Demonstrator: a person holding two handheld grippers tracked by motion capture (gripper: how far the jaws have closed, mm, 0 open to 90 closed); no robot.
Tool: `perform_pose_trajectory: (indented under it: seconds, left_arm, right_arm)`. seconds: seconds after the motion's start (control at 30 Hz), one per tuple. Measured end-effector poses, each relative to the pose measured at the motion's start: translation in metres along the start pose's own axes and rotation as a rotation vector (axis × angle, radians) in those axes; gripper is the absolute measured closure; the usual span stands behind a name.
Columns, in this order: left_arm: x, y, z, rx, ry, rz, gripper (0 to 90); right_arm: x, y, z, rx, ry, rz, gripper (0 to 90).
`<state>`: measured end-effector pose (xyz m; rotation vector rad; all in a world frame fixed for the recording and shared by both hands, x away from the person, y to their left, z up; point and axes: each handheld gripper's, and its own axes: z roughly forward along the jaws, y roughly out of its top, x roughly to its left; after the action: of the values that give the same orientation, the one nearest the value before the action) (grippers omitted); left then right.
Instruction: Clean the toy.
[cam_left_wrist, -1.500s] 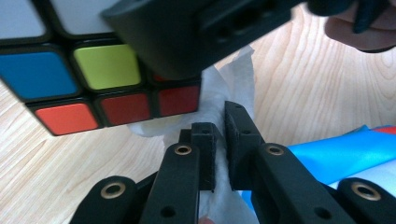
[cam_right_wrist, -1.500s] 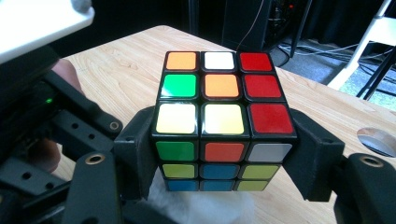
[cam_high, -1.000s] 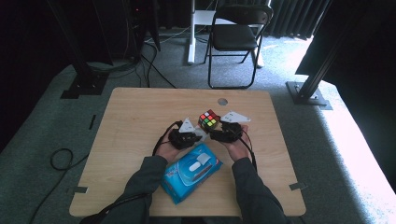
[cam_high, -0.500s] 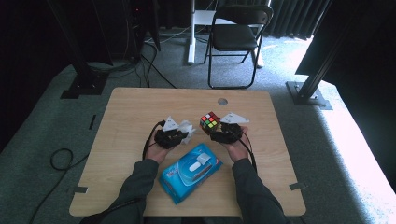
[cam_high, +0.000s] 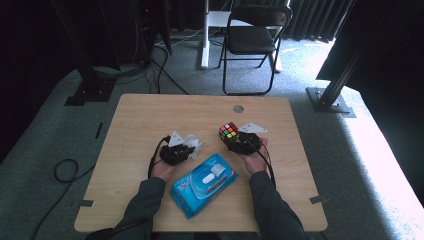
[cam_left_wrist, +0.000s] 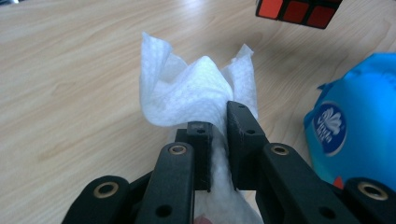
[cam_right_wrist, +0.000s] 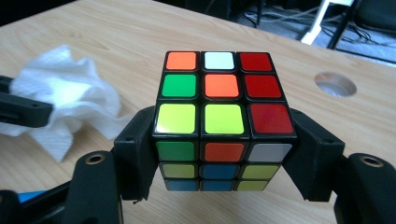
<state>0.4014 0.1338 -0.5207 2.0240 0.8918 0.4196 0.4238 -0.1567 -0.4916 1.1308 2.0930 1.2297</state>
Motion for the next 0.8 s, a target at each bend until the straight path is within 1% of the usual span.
perform_pose_trajectory:
  seconds: [0.03,0.23,0.37,0.57,0.8]
  left_arm:
    - [0.000,-0.002,0.000,0.000,0.002,-0.005,80.7]
    - [0.002,-0.009,0.002,0.002,0.004,-0.020,80.4]
    - [0.001,-0.011,0.002,0.002,0.005,-0.017,80.1]
    - [0.001,-0.014,0.004,0.003,0.006,-0.021,79.8]
    - [0.001,-0.015,0.005,0.006,0.008,-0.014,79.7]
  right_arm:
    - [-0.001,-0.001,0.001,0.005,-0.007,0.006,34.3]
    - [0.001,-0.007,0.006,0.037,-0.043,0.001,34.3]
    - [0.002,-0.011,0.010,0.062,-0.051,-0.002,34.3]
    - [0.005,-0.012,0.013,0.069,-0.054,-0.002,34.3]
    - [0.006,-0.016,0.019,0.091,-0.059,0.019,34.3]
